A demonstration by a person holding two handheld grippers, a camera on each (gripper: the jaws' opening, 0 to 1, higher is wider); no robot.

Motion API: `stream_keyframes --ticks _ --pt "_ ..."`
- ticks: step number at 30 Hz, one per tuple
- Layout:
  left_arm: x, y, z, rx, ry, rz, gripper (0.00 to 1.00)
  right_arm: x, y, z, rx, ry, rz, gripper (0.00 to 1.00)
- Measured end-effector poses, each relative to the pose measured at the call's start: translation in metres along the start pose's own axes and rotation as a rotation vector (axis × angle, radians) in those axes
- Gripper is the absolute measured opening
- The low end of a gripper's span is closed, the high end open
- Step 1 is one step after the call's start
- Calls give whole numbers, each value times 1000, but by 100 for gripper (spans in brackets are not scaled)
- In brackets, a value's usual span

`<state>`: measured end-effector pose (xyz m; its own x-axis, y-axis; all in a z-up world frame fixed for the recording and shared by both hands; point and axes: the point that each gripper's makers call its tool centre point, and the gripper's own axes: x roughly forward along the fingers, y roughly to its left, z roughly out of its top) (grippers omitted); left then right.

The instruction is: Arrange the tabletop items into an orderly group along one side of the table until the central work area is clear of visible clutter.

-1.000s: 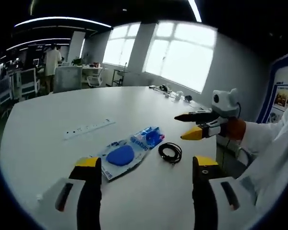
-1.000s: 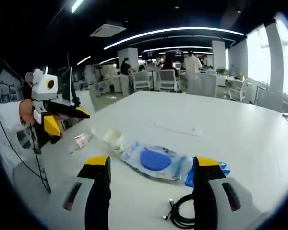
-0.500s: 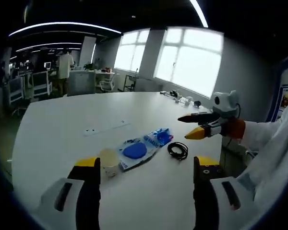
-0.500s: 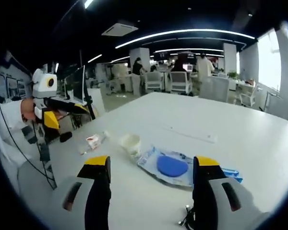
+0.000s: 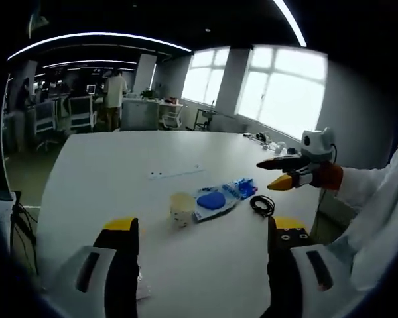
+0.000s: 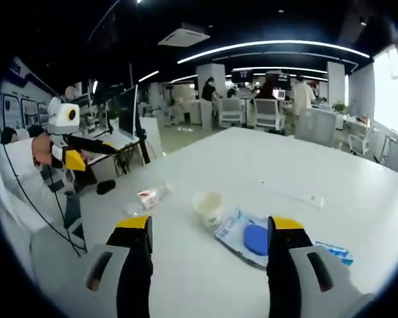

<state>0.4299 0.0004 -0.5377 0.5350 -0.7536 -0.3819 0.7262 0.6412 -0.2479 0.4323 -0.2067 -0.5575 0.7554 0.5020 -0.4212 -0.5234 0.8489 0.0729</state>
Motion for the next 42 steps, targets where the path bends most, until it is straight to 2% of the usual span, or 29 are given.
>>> stream_keyframes --ticks 11,23,37,42 --pt "-34 24 -13 -35 2 70 81 33 33 15 -43 15 89 71" --pt "-54 47 -27 -83 -12 121 81 75 66 27 -70 36 185 71" --pt "-67 69 -46 -131 -1 160 80 142 114 26 -40 77 311 69" --pt "-69 76 -50 -150 -3 168 80 169 123 22 28 93 328 69"
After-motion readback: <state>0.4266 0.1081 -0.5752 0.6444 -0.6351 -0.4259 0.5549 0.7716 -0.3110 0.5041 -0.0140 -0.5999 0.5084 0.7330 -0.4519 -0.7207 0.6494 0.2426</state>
